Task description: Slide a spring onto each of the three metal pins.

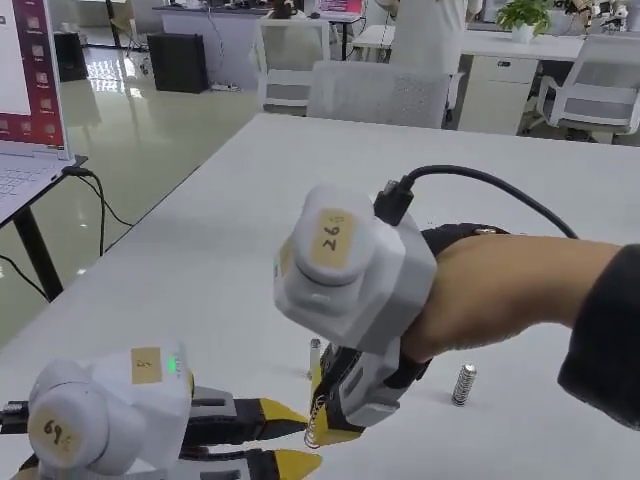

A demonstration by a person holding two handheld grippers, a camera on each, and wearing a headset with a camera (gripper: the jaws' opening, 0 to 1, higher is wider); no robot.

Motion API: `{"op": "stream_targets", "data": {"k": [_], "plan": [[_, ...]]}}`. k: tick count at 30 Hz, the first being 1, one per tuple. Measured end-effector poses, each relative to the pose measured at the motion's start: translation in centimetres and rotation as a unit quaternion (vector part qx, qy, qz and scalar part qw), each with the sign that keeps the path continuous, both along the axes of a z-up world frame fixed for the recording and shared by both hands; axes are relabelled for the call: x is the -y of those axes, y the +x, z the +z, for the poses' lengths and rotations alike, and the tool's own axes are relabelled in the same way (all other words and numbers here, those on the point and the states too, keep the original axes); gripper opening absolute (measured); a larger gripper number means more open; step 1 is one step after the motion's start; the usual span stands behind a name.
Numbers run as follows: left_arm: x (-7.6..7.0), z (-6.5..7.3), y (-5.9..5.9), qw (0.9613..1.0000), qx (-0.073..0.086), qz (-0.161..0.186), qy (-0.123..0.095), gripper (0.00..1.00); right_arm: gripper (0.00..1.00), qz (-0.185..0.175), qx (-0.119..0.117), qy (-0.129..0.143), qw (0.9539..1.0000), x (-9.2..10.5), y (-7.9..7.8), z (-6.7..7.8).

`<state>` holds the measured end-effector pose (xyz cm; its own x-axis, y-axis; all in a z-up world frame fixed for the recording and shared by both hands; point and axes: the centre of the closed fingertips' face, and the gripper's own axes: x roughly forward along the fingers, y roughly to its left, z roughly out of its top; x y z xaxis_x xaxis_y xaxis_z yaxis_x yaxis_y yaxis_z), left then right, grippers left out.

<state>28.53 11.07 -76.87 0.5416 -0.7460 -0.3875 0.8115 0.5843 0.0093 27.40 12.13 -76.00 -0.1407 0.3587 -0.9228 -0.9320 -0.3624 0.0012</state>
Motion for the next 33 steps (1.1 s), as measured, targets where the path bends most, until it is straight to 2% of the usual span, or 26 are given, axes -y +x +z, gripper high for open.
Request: {"op": "stream_targets", "data": {"k": [4,9,15,20,33], "plan": [[-0.2,0.1,0.1,0.9999,-0.004,0.008,-0.006,0.14,0.08,-0.006,0.003,0.001,1.0000,0.2,0.4,0.1],[-0.6,0.0,0.5,0.9996,-0.010,0.023,-0.009,0.23,0.08,-0.012,0.008,0.000,0.9999,0.5,1.0,0.2],[-0.7,0.0,0.5,0.9995,-0.010,0.028,-0.008,0.27,0.08,-0.016,0.013,-0.006,0.9998,1.0,1.4,0.1],[-1.1,0.0,0.8,0.9990,-0.013,0.042,-0.008,0.37,0.08,-0.019,0.015,-0.005,0.9997,1.1,1.6,0.3],[-1.4,-0.2,0.9,0.9984,-0.017,0.053,-0.007,0.45,0.08,-0.032,0.023,-0.004,0.9992,1.4,2.7,0.9]]}}
